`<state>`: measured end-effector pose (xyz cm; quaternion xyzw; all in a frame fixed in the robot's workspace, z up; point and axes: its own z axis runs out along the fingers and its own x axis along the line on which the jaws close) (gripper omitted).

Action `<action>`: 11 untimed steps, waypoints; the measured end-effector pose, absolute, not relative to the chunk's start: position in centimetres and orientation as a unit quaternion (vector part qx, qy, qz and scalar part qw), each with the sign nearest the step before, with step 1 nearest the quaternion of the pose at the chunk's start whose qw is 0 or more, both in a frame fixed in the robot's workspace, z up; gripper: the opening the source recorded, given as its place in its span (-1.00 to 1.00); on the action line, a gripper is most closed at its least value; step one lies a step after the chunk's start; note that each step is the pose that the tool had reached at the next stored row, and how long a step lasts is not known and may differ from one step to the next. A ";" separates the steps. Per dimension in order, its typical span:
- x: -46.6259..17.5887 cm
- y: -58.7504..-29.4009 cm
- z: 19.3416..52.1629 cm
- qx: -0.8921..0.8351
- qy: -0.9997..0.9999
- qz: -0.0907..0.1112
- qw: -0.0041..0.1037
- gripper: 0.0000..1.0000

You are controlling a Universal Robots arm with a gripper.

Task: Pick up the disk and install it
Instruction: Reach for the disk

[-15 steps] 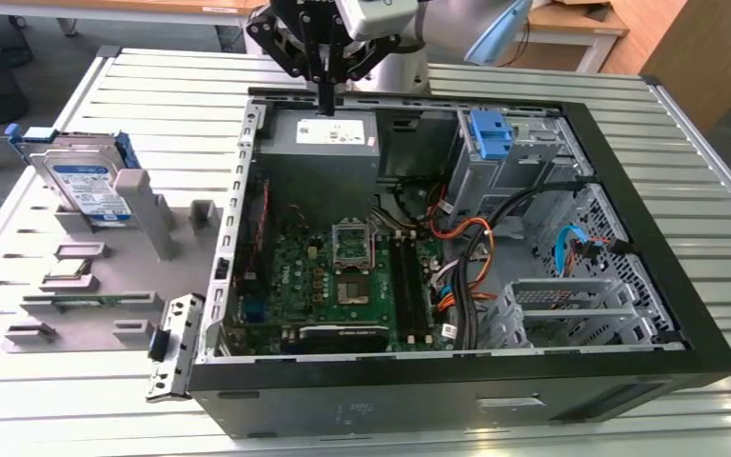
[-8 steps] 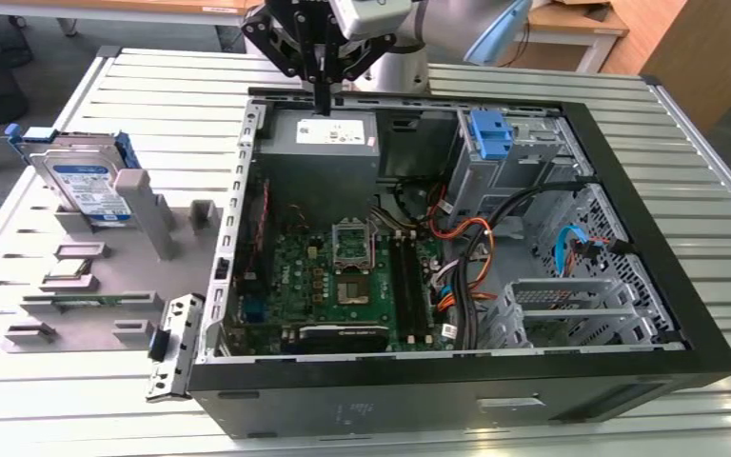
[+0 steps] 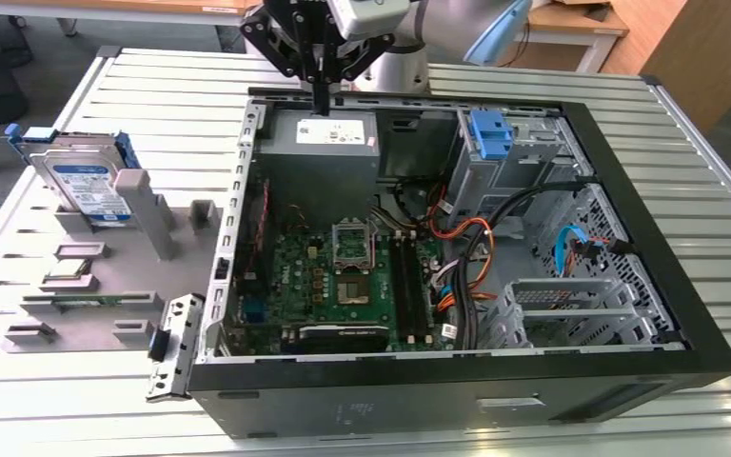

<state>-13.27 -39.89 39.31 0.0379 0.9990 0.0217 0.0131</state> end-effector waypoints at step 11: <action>-14.0 -39.9 39.3 0.038 0.999 0.022 0.013 -0.79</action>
